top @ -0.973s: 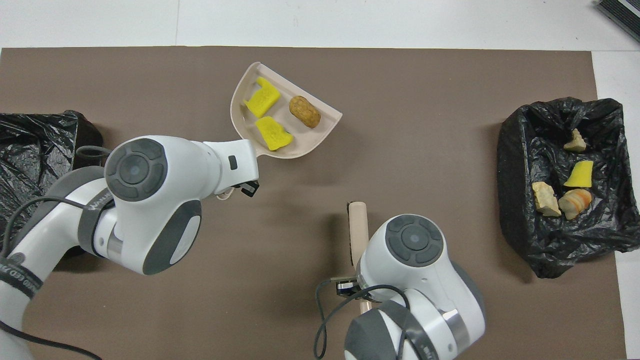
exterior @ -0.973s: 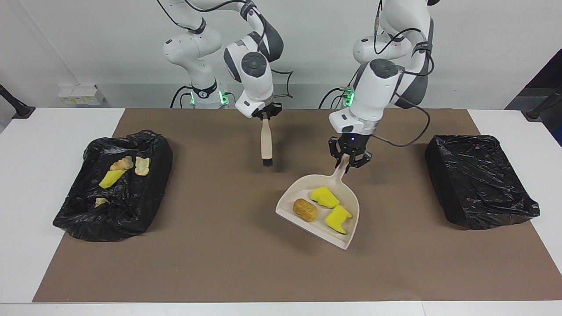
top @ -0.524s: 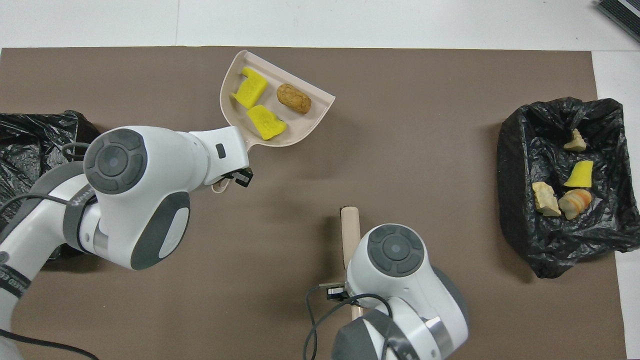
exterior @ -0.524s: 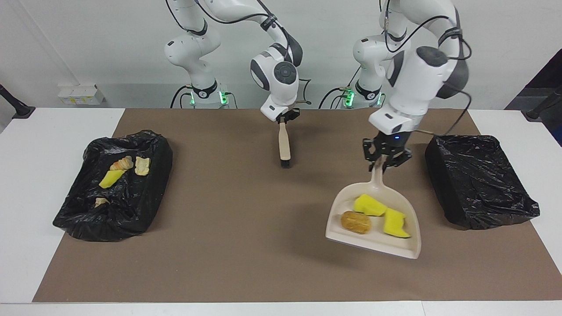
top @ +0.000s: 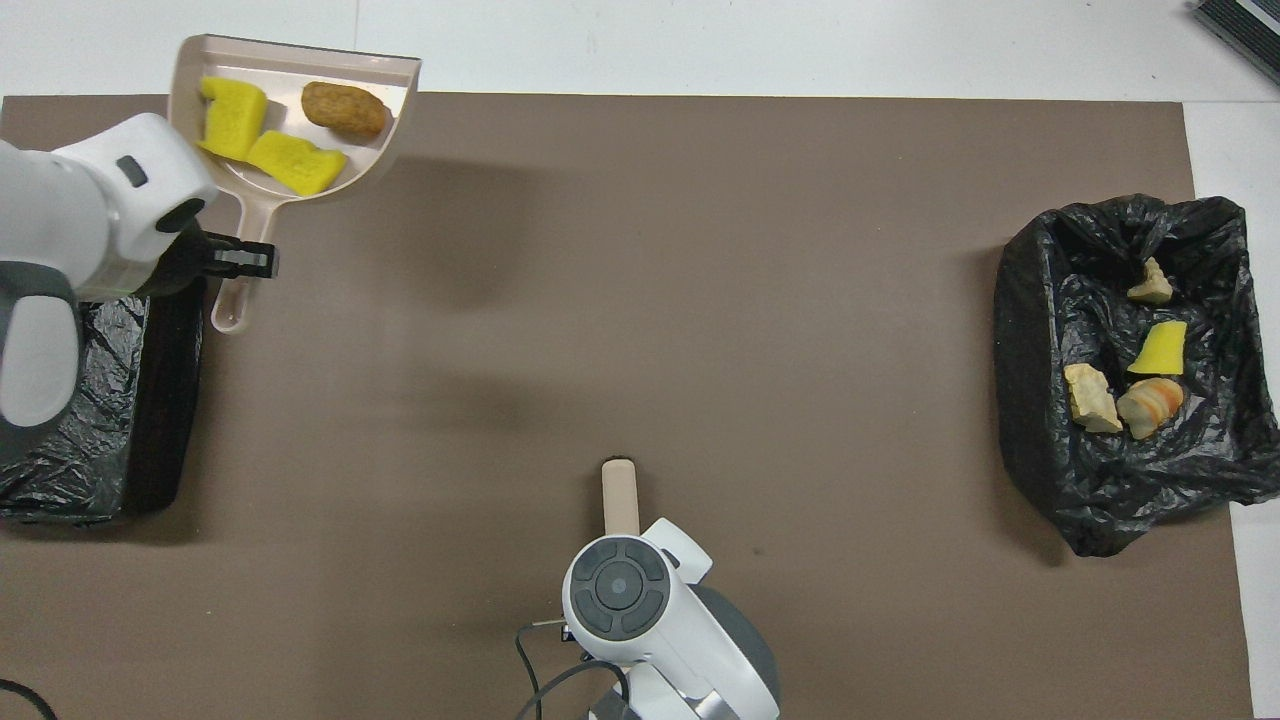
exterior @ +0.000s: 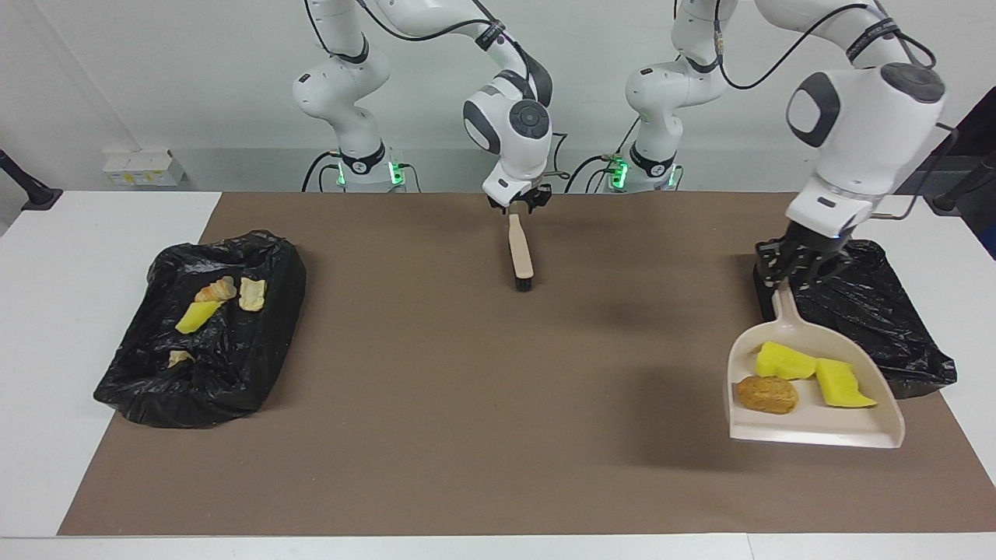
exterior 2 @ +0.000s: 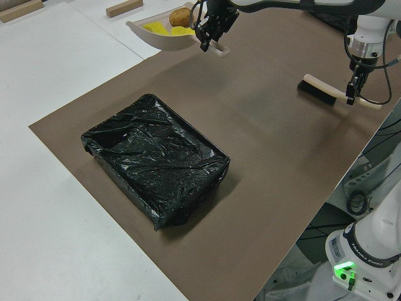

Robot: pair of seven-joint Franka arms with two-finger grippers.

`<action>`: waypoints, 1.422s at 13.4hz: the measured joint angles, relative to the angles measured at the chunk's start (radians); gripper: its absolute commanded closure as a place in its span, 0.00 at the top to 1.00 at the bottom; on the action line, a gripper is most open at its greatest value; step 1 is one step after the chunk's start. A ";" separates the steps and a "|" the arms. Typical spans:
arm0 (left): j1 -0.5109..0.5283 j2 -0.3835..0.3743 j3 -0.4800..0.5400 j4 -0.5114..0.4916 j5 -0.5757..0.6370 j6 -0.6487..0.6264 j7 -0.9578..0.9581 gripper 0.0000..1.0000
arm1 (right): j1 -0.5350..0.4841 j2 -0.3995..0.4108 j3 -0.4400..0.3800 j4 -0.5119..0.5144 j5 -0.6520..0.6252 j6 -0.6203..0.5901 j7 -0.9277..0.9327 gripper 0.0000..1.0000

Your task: Sweep and dump trash in bin

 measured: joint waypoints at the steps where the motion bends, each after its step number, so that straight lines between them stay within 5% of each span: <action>1: 0.001 -0.003 0.052 0.000 -0.001 -0.016 0.075 0.00 | -0.017 0.000 -0.001 0.032 -0.001 -0.025 0.000 1.00; 8: 0.012 -0.027 0.409 -0.010 0.015 -0.048 0.708 0.00 | -0.216 -0.027 -0.010 0.288 -0.056 -0.258 -0.157 1.00; 10: 0.013 -0.027 0.461 -0.015 0.141 -0.054 0.876 0.00 | -0.299 -0.053 -0.014 0.319 -0.073 -0.277 -0.218 1.00; 19: -0.055 -0.029 0.356 -0.014 0.725 -0.196 0.926 0.00 | -0.578 -0.079 -0.020 0.508 -0.304 -0.404 -0.616 1.00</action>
